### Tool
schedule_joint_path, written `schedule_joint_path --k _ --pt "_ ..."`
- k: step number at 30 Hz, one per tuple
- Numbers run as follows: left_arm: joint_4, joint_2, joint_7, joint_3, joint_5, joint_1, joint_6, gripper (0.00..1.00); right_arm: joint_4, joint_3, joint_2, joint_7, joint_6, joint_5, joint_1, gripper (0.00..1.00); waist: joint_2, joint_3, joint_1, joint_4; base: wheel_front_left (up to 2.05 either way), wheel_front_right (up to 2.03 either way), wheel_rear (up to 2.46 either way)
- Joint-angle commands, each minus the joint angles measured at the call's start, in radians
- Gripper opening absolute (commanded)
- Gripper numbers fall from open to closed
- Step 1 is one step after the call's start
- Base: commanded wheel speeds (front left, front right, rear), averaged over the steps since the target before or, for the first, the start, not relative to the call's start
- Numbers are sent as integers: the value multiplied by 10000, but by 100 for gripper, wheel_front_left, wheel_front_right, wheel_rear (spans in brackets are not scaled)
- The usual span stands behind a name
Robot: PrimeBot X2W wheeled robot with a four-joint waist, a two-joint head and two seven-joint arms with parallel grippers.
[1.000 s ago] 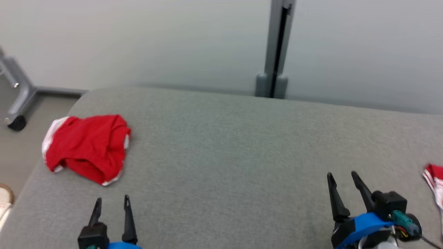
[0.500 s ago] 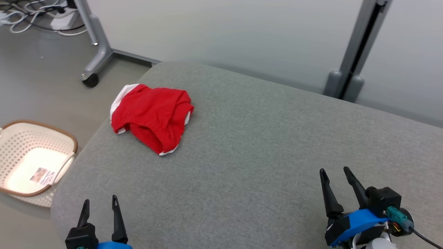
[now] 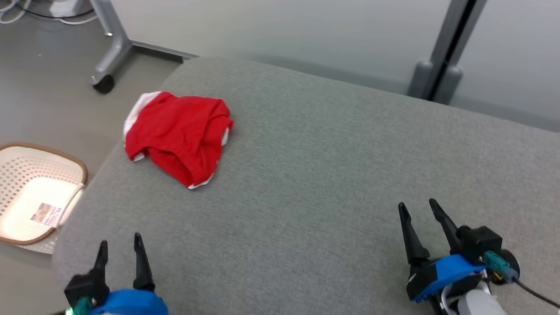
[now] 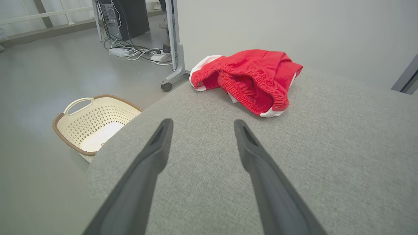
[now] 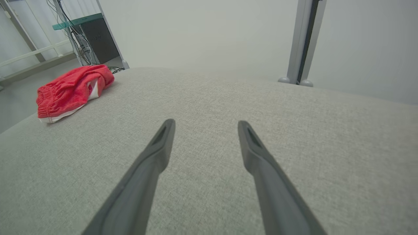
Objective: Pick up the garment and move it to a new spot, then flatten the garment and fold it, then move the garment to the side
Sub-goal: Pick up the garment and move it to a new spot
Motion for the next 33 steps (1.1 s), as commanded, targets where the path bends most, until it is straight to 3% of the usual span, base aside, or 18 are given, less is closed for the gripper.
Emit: schedule_joint_path --k 1,12,24,25,26,33 --pt "187 0 -27 142 -85 -466 -145 100 -120 -21 -28 -49 0 -105 -248 100 -1 198 0 -166 0 0 0" --pt "2592 555 -25 683 -369 -3798 -979 100 -827 95 -29 -49 0 -805 -1120 100 -1 2093 0 -1407 0 0 0" --pt "4947 610 -25 1016 -540 -5300 -1170 100 -1069 -134 -34 -49 -1 -877 -1541 100 -1 2921 0 -2119 0 0 0" --pt "5093 587 -25 973 -525 -5339 -1189 45 -1053 -137 -34 -49 -1 -850 -1556 100 -1 2910 0 -2141 0 0 0" --pt "5147 594 -25 984 -528 -5394 -1210 0 -1036 -147 -34 -49 -1 -818 -1565 100 -1 2878 0 -2164 0 0 0" --pt "4020 654 -26 916 -293 -5466 -1329 0 -1017 -277 -29 -49 -1 -466 -1354 100 -1 2288 0 -2333 0 0 0"
